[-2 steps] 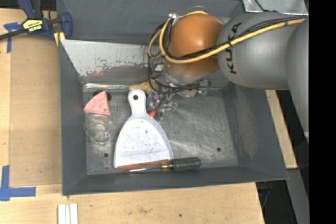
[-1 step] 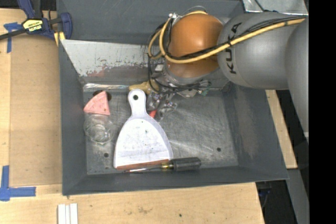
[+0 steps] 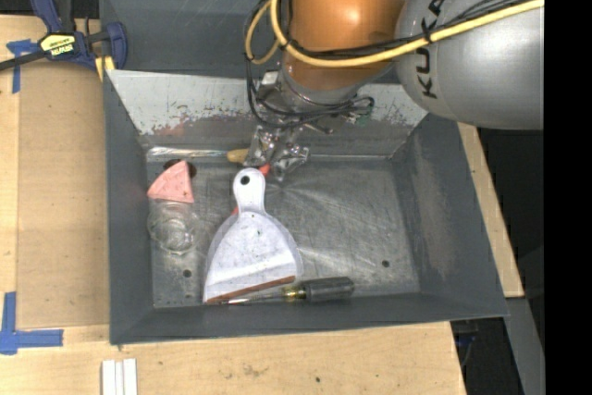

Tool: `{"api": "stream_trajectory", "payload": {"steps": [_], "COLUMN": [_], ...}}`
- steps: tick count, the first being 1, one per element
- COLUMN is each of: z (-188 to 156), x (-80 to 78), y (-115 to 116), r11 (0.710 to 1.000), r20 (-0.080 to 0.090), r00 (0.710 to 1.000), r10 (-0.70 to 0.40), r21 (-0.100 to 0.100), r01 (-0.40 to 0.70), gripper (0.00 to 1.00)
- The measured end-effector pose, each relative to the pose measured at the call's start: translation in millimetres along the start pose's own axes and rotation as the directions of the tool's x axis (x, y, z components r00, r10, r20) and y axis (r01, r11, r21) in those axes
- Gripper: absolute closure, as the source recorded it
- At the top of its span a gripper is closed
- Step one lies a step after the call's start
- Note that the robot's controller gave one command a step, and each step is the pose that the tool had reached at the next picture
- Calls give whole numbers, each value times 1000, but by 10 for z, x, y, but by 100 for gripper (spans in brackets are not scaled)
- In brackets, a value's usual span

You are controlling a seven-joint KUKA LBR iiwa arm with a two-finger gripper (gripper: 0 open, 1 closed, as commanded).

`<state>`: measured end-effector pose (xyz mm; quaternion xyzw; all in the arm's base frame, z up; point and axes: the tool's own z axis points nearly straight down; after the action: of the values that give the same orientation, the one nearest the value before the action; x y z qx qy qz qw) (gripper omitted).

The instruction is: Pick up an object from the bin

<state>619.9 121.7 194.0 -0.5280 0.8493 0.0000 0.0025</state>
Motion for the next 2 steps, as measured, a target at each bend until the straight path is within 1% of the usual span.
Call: {"api": "stream_trajectory", "payload": {"steps": [1,2], "z": [1,-432], "x": [1,-194], "y": [0,275], "r11": [1000,1000], "r20": [0,-3], "r00": [1000,1000], "r10": [1,8], "r21": [-1,-3], "r01": [-1,-8], "gripper": [100,100]}}
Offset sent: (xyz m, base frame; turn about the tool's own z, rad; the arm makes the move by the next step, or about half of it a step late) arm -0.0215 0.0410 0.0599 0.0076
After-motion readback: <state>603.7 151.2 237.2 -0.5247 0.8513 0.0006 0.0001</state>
